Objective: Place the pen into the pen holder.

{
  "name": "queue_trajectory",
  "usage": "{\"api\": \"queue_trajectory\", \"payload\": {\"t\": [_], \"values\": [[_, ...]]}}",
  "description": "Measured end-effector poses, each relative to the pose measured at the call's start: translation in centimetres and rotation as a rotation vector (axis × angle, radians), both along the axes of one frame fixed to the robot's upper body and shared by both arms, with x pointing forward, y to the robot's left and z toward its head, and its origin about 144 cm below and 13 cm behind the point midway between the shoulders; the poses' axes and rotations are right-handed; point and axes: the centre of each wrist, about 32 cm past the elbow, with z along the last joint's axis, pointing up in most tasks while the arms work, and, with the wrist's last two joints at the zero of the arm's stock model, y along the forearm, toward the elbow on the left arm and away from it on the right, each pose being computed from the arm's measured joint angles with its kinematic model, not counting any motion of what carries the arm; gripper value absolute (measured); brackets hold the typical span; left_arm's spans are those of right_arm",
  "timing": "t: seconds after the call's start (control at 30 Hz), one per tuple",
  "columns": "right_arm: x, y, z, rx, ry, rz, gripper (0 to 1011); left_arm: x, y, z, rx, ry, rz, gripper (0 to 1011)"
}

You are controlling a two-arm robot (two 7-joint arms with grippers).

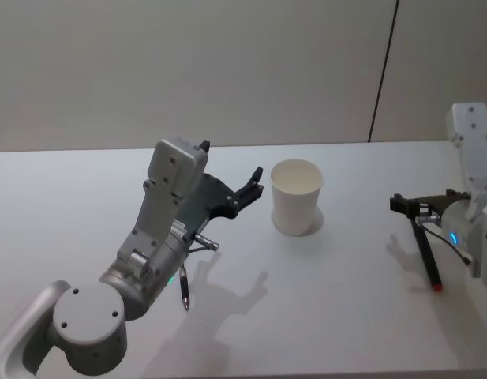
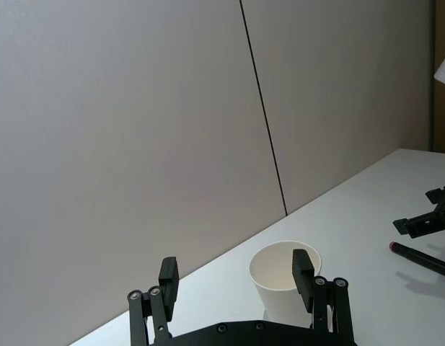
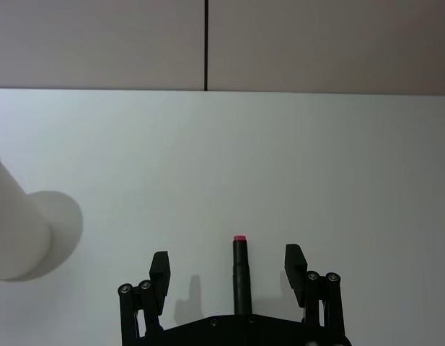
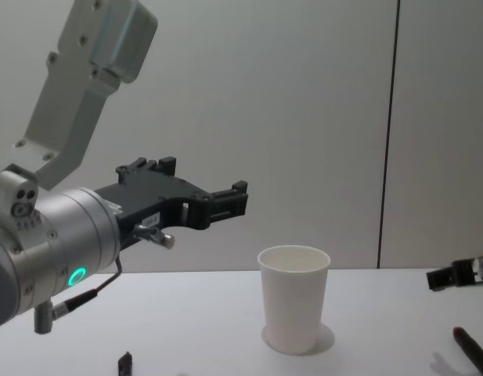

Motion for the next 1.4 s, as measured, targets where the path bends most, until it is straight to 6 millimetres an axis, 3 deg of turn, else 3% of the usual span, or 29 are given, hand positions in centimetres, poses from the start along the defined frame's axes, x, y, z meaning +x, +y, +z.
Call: {"api": "queue_trajectory", "payload": {"t": [0.63, 1.4], "values": [[3.8, -0.5, -0.7, -0.011, 0.125, -0.045, 1001, 0.0, 0.0, 0.0, 0.000, 0.000, 0.000, 1000], [6.4, -1.2, -2.0, 0.057, 0.206, -0.034, 1001, 0.0, 0.0, 0.0, 0.000, 0.000, 0.000, 1000]]}}
